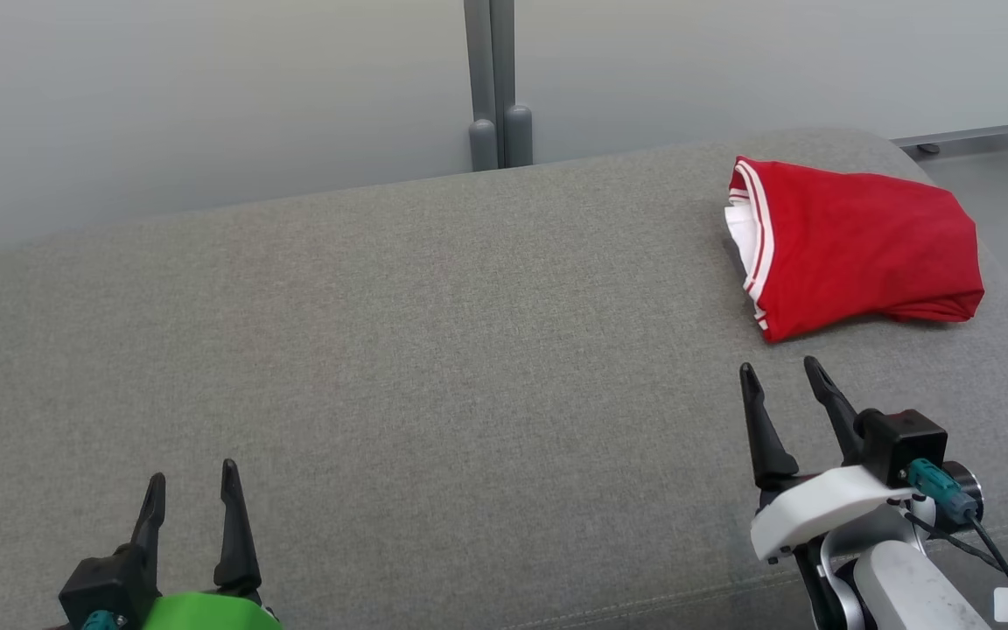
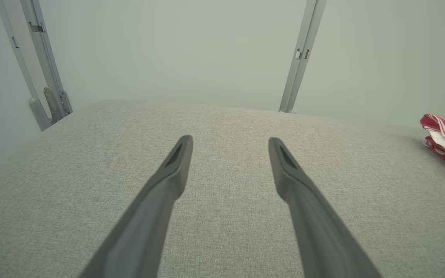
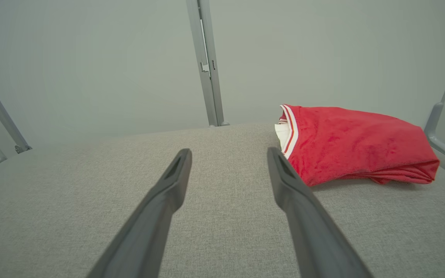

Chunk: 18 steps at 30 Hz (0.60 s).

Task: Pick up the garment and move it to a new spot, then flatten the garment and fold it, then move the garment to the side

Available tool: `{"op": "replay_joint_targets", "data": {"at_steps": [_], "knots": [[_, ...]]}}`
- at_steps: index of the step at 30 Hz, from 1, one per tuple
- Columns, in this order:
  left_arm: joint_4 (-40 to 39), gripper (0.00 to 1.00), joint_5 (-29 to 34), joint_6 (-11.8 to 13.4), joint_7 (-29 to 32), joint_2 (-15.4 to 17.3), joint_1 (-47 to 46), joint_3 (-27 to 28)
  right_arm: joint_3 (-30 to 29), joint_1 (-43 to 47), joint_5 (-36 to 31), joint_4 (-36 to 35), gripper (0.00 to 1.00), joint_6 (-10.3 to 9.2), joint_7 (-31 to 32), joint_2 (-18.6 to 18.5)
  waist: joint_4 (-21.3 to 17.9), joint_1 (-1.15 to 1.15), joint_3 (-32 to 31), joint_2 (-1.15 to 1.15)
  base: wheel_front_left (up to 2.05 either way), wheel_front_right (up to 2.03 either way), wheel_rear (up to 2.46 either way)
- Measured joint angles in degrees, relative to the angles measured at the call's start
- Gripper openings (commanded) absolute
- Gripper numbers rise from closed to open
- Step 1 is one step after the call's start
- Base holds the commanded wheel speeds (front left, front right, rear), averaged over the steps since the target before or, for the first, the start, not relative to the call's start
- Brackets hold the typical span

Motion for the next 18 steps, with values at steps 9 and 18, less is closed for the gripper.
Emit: {"op": "replay_joint_targets", "data": {"at_steps": [9, 18], "knots": [[2.4, 0.00, -1.2, -0.1, 0.3, -0.5, 0.4, -0.5, 0.1, 3.1, 0.8, 1.9, 0.00, 0.24, 0.1, 0.8, 0.1, 0.00, 0.0, 0.00, 0.00, 0.00, 0.00], [2.3, 0.00, -7.3, -1.1, 1.1, -0.5, 0.5, -0.5, -1.4, 3.1, 7.3, 1.6, 0.00, 1.58, 1.1, 1.1, 0.5, 0.00, 0.3, 0.00, 0.00, 0.00, 0.00]]}}
